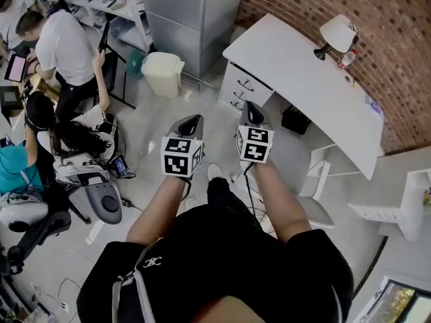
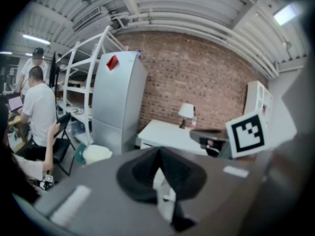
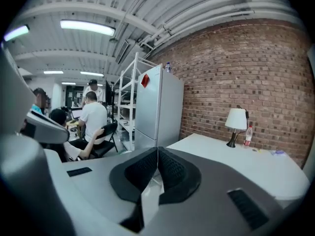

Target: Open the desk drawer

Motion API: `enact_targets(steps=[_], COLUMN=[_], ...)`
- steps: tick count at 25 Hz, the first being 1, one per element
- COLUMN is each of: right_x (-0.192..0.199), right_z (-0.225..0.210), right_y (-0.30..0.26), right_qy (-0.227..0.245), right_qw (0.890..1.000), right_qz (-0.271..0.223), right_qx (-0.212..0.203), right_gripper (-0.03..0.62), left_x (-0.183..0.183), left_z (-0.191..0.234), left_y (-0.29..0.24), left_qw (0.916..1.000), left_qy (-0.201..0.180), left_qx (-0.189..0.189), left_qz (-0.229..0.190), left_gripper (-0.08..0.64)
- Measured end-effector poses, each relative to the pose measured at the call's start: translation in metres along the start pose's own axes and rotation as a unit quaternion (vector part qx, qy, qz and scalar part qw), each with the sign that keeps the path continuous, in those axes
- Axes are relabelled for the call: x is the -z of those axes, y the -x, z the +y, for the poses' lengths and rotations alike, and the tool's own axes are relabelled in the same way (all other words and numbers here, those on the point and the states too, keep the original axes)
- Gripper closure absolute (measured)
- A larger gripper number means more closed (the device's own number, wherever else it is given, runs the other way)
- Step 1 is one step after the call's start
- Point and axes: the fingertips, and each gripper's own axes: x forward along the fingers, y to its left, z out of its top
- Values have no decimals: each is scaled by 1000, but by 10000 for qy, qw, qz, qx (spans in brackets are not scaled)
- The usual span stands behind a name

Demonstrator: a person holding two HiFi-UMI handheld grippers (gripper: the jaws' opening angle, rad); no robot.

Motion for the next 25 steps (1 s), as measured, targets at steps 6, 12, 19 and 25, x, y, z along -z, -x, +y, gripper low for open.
enact_targets(steps=[6,12,19,25], right_x=[31,97,195,281], right_z=[-46,-68,-89,-117], right_y=[-90,-179,-268,-322], right_qy=[1522,2863,3759,4193], right_qw=[9858,9508,9044,8635], right_qz=[532,1114,1949,2757], right_qx=[473,388,517,500], right_gripper=[594,594,525,525], left_x=[-5,12,30,55], left_z=[23,40,52,48], left_y=[-51,-104,-149,-186], left_qw=[9995,9975,9956,9932], left_qy=[80,288,252,274], left_qx=[-152,-247,-300,-252], left_qz=[262,601,846,1103], left_gripper=[561,561,561,561])
